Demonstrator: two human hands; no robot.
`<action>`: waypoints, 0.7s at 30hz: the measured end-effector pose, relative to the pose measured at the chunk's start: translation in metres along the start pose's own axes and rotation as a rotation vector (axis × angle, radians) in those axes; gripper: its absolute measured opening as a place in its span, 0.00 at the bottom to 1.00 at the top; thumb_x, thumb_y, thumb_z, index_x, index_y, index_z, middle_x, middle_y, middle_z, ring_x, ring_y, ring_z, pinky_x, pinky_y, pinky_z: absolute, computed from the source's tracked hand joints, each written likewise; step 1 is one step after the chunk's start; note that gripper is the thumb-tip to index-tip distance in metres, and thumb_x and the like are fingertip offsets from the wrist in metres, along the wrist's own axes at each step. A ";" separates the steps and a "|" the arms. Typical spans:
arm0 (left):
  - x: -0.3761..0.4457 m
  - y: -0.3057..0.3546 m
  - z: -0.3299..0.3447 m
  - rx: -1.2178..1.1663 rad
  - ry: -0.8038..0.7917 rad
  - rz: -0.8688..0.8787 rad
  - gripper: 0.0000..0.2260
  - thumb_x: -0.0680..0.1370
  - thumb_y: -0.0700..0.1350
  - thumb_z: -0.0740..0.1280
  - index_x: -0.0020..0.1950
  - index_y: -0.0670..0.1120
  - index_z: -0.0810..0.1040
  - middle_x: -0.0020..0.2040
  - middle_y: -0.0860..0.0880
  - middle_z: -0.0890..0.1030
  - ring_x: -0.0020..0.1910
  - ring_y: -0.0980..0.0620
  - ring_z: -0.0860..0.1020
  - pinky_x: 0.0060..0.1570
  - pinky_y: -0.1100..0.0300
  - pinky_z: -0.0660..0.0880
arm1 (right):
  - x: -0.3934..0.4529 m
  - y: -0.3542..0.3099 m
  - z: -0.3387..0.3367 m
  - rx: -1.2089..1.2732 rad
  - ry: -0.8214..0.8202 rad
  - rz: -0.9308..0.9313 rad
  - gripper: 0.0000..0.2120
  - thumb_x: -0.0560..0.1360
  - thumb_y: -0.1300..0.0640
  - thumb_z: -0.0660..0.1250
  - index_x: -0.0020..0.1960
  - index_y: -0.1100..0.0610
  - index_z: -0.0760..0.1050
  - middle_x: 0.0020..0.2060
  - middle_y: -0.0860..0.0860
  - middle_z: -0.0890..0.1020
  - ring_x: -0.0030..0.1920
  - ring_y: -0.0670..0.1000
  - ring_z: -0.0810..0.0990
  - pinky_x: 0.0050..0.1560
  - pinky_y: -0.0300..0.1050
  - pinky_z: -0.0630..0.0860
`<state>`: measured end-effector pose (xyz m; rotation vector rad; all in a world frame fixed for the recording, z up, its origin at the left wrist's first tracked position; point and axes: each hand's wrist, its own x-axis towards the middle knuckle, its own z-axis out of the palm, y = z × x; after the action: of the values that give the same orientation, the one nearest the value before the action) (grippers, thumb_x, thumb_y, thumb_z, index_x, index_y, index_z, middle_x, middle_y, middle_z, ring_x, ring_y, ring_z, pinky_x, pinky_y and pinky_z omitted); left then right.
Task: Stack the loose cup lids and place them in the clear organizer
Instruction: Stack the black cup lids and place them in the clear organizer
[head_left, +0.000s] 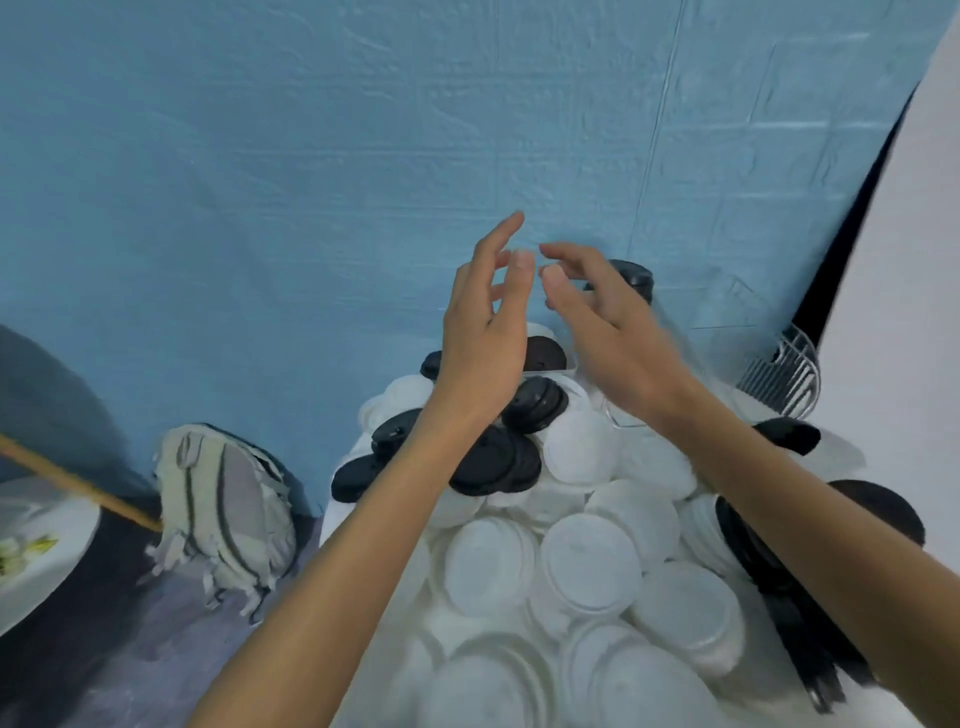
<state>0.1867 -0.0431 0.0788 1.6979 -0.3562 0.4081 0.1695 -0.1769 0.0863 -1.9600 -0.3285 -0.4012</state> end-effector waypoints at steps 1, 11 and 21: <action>-0.010 0.001 -0.002 -0.008 -0.005 0.018 0.17 0.86 0.57 0.56 0.75 0.64 0.68 0.66 0.58 0.73 0.64 0.60 0.75 0.67 0.53 0.74 | -0.009 -0.002 -0.003 -0.014 -0.007 0.003 0.19 0.84 0.43 0.58 0.73 0.46 0.70 0.59 0.37 0.76 0.58 0.38 0.78 0.54 0.30 0.72; -0.115 0.010 -0.023 0.087 -0.126 -0.061 0.16 0.86 0.57 0.57 0.73 0.63 0.71 0.67 0.55 0.73 0.65 0.64 0.71 0.67 0.65 0.66 | -0.119 -0.026 -0.038 -0.075 0.090 0.073 0.15 0.84 0.45 0.60 0.67 0.48 0.75 0.58 0.39 0.80 0.57 0.37 0.79 0.49 0.25 0.71; -0.145 -0.016 -0.023 0.152 -0.250 -0.087 0.15 0.85 0.54 0.61 0.72 0.61 0.74 0.65 0.54 0.76 0.64 0.60 0.75 0.65 0.61 0.72 | -0.192 0.019 -0.092 -0.460 0.073 0.229 0.21 0.76 0.43 0.70 0.67 0.45 0.76 0.63 0.46 0.78 0.60 0.49 0.76 0.68 0.56 0.72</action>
<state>0.0635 -0.0165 0.0016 1.9119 -0.4400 0.1619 -0.0088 -0.2779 0.0258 -2.3929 0.0442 -0.4235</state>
